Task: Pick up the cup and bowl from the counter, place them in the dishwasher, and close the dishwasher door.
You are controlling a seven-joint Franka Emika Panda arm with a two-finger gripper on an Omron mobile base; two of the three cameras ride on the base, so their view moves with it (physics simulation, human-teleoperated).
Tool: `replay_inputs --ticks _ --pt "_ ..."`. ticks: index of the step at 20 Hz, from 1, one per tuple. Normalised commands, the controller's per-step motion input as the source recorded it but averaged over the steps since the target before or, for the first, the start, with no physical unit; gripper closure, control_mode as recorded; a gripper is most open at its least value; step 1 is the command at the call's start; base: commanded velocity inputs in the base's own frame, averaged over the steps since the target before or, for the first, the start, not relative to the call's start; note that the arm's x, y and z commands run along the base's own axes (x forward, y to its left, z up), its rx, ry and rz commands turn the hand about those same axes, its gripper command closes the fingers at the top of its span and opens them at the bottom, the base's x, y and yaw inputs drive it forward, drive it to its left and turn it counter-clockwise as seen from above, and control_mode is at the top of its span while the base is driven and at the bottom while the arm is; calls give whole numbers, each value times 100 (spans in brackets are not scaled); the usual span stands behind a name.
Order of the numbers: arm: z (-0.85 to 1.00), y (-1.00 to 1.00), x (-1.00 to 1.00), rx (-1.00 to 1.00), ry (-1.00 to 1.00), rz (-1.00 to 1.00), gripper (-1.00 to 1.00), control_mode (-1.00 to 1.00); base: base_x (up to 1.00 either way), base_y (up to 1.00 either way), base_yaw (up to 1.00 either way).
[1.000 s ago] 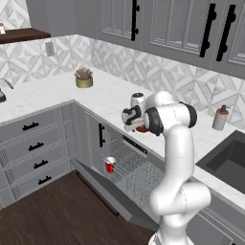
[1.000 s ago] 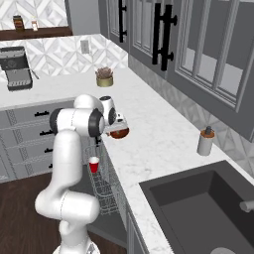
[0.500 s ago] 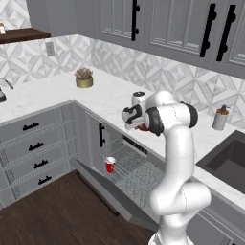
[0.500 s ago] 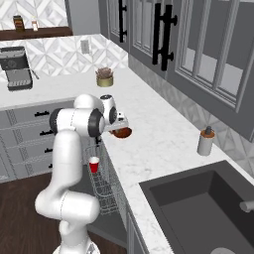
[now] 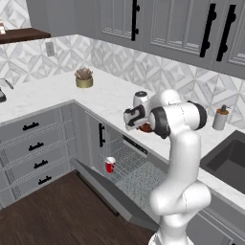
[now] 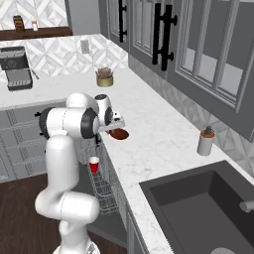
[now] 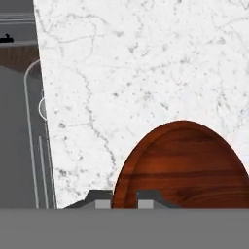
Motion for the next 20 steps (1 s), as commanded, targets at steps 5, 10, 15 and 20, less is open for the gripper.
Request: replay_inputs --ticks 5,10,15,20 --pt "29 55 -89 6 -4 0 100 -100 0 0 0" --pt "23 87 -62 5 0 0 100 -100 0 0 0" --pt "-15 59 -41 3 1 0 100 -100 0 0 0" --pt "-56 38 -13 4 0 1 100 -100 0 0 0"
